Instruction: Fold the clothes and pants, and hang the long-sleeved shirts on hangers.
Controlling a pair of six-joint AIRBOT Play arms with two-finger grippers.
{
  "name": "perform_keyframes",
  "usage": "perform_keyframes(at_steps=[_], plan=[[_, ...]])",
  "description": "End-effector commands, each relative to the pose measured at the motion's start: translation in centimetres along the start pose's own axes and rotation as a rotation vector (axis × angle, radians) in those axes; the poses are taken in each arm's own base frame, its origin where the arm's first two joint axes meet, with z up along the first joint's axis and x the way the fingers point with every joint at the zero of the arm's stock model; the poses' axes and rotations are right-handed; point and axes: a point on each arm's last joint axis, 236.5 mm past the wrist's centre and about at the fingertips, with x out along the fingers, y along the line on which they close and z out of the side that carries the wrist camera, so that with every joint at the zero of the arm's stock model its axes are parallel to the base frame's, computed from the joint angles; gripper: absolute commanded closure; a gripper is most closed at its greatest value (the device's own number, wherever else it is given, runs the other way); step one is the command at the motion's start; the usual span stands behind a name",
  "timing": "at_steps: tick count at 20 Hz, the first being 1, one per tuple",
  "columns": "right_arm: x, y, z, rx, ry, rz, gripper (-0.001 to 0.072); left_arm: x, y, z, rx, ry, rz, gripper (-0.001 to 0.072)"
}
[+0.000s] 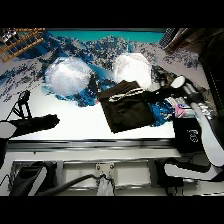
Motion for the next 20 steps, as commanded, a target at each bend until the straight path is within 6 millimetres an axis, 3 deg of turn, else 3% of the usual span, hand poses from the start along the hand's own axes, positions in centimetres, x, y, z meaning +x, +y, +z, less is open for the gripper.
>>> perform_keyframes(at_steps=[1, 5, 9, 15, 20], plan=[[-5.7, -5.2, 1.7, 0.080, -0.097, -0.095, 0.0687, 0.0, 0.0, 0.5, -0.001, -0.023, -0.001, 0.0695], [-12.6, -9.5, 4.4, 0.227, -0.289, -0.159, 0.0688, 0.0, 0.0, 0.8, -0.001, -0.036, -0.002, 0.0695], [-19.1, -14.6, 4.3, 0.422, -0.442, -0.239, 0.0688, 0.0, -0.1, 1.5, 0.000, -0.063, -0.004, 0.0694], [-26.3, -20.0, -0.5, 0.654, -0.573, -0.374, 0.0688, -0.2, -0.2, 2.9, 0.121, -0.123, 0.000, 0.0695], [-28.8, -22.5, -7.2, 0.816, -0.523, -0.526, 0.0688, -0.2, -0.2, 2.9, 0.121, -0.125, 0.001, 0.0694]])
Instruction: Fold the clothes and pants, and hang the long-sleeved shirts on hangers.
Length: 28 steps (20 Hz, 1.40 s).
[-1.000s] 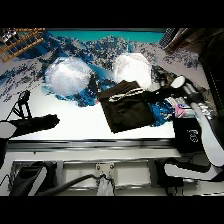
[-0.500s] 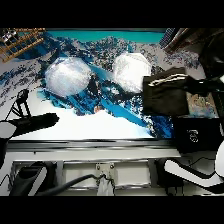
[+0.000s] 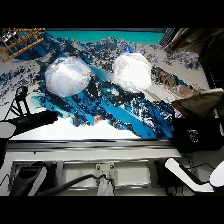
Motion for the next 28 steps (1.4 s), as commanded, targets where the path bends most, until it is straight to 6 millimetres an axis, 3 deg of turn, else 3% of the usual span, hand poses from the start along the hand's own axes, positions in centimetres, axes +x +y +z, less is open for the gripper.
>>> perform_keyframes(at_steps=[1, 7, 11, 20, 22, 24, 26, 28], plan=[[-1.9, -5.2, -1.5, 0.066, 0.012, -0.154, 0.0688, 0.0, 0.0, 0.2, 0.013, -0.007, 0.001, 0.0695], [-0.8, -11.3, -9.0, 0.048, 0.255, -0.341, 0.0688, 0.0, 0.1, 0.1, 0.016, -0.006, 0.006, 0.0694], [-0.7, -12.9, -9.9, -0.136, 0.327, -0.377, 0.0688, 0.0, 0.4, 0.2, 0.023, -0.010, 0.017, 0.0695], [1.4, -15.9, -14.0, -0.230, 0.521, -0.440, 0.0683, 1.0, 1.7, 1.0, 0.029, -0.022, 0.058, 0.0695], [1.5, -15.9, -13.8, -0.233, 0.510, -0.441, 0.0446, 1.7, 2.0, 0.7, 0.019, 0.006, 0.064, 0.0695], [1.9, -14.6, -12.9, -0.210, 0.466, -0.394, 0.0011, 2.3, 2.3, 0.6, 0.026, 0.021, 0.068, 0.0692], [2.4, -9.8, -8.6, -0.168, 0.290, -0.220, 0.0007, 2.5, 2.5, 1.4, 0.097, -0.005, 0.072, 0.0692], [0.9, -3.4, -2.1, -0.124, 0.052, -0.007, 0.0008, 2.5, 2.5, 3.1, 0.139, -0.075, 0.080, 0.0692]])
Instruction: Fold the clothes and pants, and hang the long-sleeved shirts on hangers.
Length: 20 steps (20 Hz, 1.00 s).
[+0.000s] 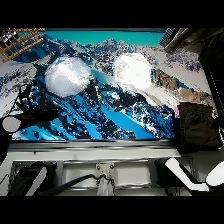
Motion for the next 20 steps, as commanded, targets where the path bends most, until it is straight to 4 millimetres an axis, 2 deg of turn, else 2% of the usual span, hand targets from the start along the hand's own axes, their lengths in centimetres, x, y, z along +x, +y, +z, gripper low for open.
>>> perform_keyframes(at_steps=[1, 2, 3, 4, 5, 7, 9, 10, 12, 16, 20], plan=[[-7.5, 8.3, 9.0, 0.061, -0.361, 0.360, 0.0008, 0.1, 0.4, 2.5, 0.063, -0.097, 0.017, 0.0691], [-10.1, 11.4, 10.5, 0.039, -0.434, 0.473, 0.0008, -0.1, 0.3, 3.3, 0.065, -0.123, 0.019, 0.0608], [-12.6, 14.8, 11.2, -0.023, -0.497, 0.577, 0.0008, -0.4, 0.0, 4.0, 0.064, -0.134, 0.012, 0.0556], [-14.3, 18.0, 11.0, -0.104, -0.526, 0.653, 0.0008, -0.7, -0.4, 4.6, 0.071, -0.132, 0.002, 0.0556], [-15.3, 21.2, 9.9, -0.207, -0.533, 0.704, 0.0008, -1.1, -1.3, 5.2, 0.094, -0.125, -0.023, 0.0556], [-15.6, 26.6, 6.4, -0.437, -0.505, 0.731, 0.0008, -2.3, -3.9, 7.7, 0.153, -0.130, -0.093, 0.0556], [-15.5, 31.0, 2.5, -0.692, -0.498, 0.711, 0.0009, -3.7, -6.1, 11.0, 0.193, -0.162, -0.130, 0.0555], [-15.3, 32.4, 1.1, -0.790, -0.506, 0.688, 0.0009, -4.4, -7.1, 12.7, 0.215, -0.186, -0.143, 0.0556], [-15.2, 34.7, -1.5, -0.918, -0.502, 0.665, 0.0011, -5.3, -8.3, 14.8, 0.233, -0.224, -0.158, 0.0556], [-16.1, 37.2, -4.9, -1.015, -0.488, 0.717, 0.0009, -5.3, -8.5, 14.9, 0.218, -0.222, -0.170, 0.0556], [-16.3, 37.9, -5.9, -1.042, -0.483, 0.730, 0.0009, -5.3, -8.5, 14.9, 0.218, -0.223, -0.170, 0.0556]])
